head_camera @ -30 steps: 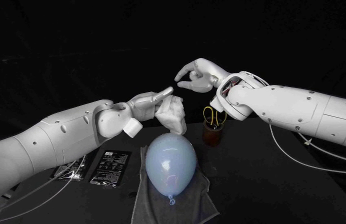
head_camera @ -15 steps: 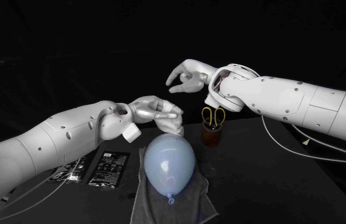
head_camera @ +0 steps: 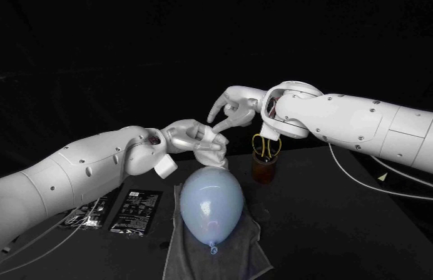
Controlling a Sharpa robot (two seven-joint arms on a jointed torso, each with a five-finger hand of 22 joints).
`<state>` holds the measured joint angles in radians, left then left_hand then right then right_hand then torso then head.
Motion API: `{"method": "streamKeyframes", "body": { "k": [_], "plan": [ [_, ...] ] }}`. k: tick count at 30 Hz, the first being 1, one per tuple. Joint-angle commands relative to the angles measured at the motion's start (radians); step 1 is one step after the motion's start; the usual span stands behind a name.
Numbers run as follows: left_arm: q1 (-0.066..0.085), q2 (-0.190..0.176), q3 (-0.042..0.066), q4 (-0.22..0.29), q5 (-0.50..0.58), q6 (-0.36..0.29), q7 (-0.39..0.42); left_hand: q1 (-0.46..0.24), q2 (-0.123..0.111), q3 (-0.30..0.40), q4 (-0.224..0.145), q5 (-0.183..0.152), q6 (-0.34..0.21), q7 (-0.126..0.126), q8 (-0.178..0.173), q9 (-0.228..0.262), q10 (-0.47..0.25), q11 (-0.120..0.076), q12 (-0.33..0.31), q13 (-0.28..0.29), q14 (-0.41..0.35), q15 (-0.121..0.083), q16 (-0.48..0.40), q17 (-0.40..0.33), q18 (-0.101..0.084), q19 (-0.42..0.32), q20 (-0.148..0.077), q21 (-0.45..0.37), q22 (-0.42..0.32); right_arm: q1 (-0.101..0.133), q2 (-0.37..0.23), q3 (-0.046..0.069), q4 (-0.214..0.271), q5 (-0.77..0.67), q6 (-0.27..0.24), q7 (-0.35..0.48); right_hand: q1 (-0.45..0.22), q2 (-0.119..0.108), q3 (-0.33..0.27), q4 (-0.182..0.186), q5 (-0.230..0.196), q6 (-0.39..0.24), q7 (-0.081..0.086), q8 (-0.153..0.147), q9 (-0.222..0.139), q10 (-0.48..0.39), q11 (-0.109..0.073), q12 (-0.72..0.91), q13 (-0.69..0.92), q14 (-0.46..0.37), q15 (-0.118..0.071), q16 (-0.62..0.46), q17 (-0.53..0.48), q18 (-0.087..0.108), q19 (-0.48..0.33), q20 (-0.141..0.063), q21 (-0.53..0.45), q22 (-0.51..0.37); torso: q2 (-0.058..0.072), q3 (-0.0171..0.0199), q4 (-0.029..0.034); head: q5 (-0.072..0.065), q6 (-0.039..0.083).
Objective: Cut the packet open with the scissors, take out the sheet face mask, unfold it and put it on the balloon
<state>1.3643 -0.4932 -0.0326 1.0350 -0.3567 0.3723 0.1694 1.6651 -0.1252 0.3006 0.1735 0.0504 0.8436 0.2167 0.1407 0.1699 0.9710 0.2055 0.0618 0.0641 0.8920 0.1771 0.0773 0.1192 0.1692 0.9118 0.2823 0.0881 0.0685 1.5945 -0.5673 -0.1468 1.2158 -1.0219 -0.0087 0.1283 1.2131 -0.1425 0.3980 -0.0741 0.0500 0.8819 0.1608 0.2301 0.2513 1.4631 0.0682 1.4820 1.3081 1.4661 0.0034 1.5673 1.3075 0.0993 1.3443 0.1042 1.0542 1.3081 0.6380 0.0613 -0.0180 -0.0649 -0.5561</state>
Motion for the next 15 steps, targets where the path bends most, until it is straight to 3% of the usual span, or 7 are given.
{"method": "streamKeyframes", "body": {
  "k": [1,7,15],
  "plan": [
    [0.001,0.002,0.001,0.005,-0.026,-0.015,0.025,-0.006,-0.014,0.017,-0.003,-0.002,0.01,0.035,0.006,0.0,0.011,-0.001,0.003,-0.001,0.01,0.001,0.004,0.002,0.015,0.007,-0.001,0.006,0.0,0.001,0.004,0.0,-0.001,0.006,0.05,-0.024,-0.002,-0.012,-0.009,0.002,-0.002,-0.01,0.0,-0.005,-0.002,0.028,0.009,-0.002,0.168,0.105,0.004,0.004,0.263,0.003,-0.005,0.003,-0.005,0.03,0.001,0.0002,0.0003,-0.002,-0.001],
    [0.001,0.001,0.001,0.013,-0.039,-0.007,0.024,-0.024,-0.029,0.061,-0.011,-0.002,0.021,0.031,0.008,0.0,0.025,-0.005,0.002,-0.001,0.013,-0.001,0.003,0.002,0.015,0.008,-0.002,0.005,-0.001,0.001,0.01,-0.001,-0.006,0.015,0.024,-0.023,-0.002,-0.009,-0.024,0.012,-0.002,-0.015,0.005,-0.013,-0.004,0.031,0.014,0.003,0.172,0.105,0.008,0.004,0.263,0.001,0.0,0.007,0.006,0.036,0.0,-0.001,0.0009,-0.003,-0.001],
    [0.001,0.001,0.001,0.018,-0.045,-0.005,0.022,-0.031,-0.035,0.076,-0.014,-0.002,0.024,0.031,0.009,-0.001,0.028,-0.005,0.001,-0.002,0.014,-0.002,0.003,0.002,0.015,0.008,-0.002,0.004,-0.001,-0.003,0.018,-0.003,-0.007,0.018,0.037,-0.03,-0.002,-0.004,-0.036,0.024,-0.002,-0.011,0.009,-0.015,-0.004,0.033,0.018,0.005,0.174,0.105,0.011,0.004,0.263,0.0,0.002,0.01,0.009,0.038,0.001,-0.001,0.0011,-0.002,-0.003]
  ]
}}
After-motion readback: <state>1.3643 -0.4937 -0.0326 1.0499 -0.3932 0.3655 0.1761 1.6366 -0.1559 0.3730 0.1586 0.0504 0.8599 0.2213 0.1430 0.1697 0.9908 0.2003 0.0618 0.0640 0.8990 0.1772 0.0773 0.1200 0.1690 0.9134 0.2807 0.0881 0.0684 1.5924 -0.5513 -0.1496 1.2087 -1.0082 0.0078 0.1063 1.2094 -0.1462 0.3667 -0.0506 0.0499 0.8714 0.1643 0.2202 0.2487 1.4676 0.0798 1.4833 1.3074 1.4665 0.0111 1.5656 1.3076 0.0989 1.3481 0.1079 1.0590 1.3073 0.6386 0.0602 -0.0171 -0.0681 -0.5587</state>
